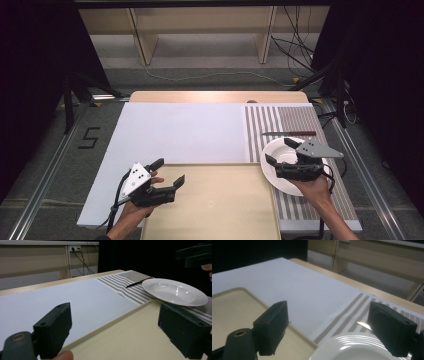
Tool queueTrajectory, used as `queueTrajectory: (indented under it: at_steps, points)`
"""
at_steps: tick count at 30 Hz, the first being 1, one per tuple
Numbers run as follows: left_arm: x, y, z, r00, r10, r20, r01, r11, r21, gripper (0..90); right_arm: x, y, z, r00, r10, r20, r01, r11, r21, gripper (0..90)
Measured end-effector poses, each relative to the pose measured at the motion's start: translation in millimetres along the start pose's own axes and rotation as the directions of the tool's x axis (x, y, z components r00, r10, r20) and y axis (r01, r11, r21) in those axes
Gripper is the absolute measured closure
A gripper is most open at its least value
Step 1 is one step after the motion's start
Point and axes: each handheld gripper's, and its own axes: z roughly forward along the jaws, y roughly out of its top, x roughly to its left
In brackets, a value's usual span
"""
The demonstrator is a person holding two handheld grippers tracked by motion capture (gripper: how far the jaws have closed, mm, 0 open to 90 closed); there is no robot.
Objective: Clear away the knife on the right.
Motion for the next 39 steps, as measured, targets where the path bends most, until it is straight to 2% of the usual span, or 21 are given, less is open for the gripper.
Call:
queueTrajectory:
  at_steps: [6,12,17,20,27,30,33,34,35,37,39]
  points:
    - [-0.1,-0.4,0.4,1.0000,0.003,0.003,-0.003,1.0000,0.001,11.8,-31.7,5.1,14.0,0.9995,0.022,0.025,-0.024,0.995,0.099,19.9]
    - [0.7,-0.5,0.7,1.0000,-0.002,0.000,0.002,1.0000,0.003,11.8,-61.8,13.4,29.2,0.9980,0.040,0.049,-0.048,0.982,0.184,19.7]
    - [0.0,-0.9,1.2,1.0000,0.000,0.003,0.000,1.0000,0.007,11.8,-91.5,13.0,43.6,0.9940,0.074,0.081,-0.092,0.965,0.247,19.7]
    - [0.2,-1.0,1.4,1.0000,-0.002,0.004,0.002,1.0000,0.007,11.8,-107.5,11.6,49.8,0.9898,0.101,0.101,-0.126,0.952,0.281,19.9]
    - [-0.3,-1.7,2.6,1.0000,-0.001,0.003,0.001,0.9999,0.013,11.8,-137.5,5.7,66.6,0.9815,0.113,0.154,-0.164,0.914,0.371,21.0]
    - [-0.4,-0.9,1.9,1.0000,0.001,0.007,-0.001,1.0000,0.007,11.8,-148.6,0.1,75.7,0.9780,0.107,0.179,-0.174,0.892,0.418,21.8]
    - [-0.1,-0.9,1.9,1.0000,-0.002,0.008,0.002,1.0000,0.007,11.8,-158.6,-5.2,83.1,0.9727,0.122,0.198,-0.201,0.867,0.457,23.4]
    - [-0.2,-1.1,1.9,1.0000,-0.004,0.009,0.004,1.0000,0.008,11.8,-158.6,-5.2,83.1,0.9727,0.122,0.198,-0.201,0.867,0.457,23.4]
    - [-0.6,-1.2,2.1,0.9999,-0.007,0.011,0.007,1.0000,0.007,11.8,-163.7,-8.4,88.4,0.9727,0.112,0.203,-0.200,0.848,0.491,24.0]
    - [-1.0,-1.0,2.1,0.9999,-0.006,0.013,0.006,1.0000,0.007,11.8,-167.2,-9.4,91.7,0.9719,0.101,0.213,-0.198,0.837,0.509,24.5]
    - [-1.4,-1.0,2.4,0.9999,-0.006,0.014,0.006,1.0000,0.006,11.8,-171.2,-9.3,94.2,0.9722,0.109,0.207,-0.203,0.831,0.517,25.7]
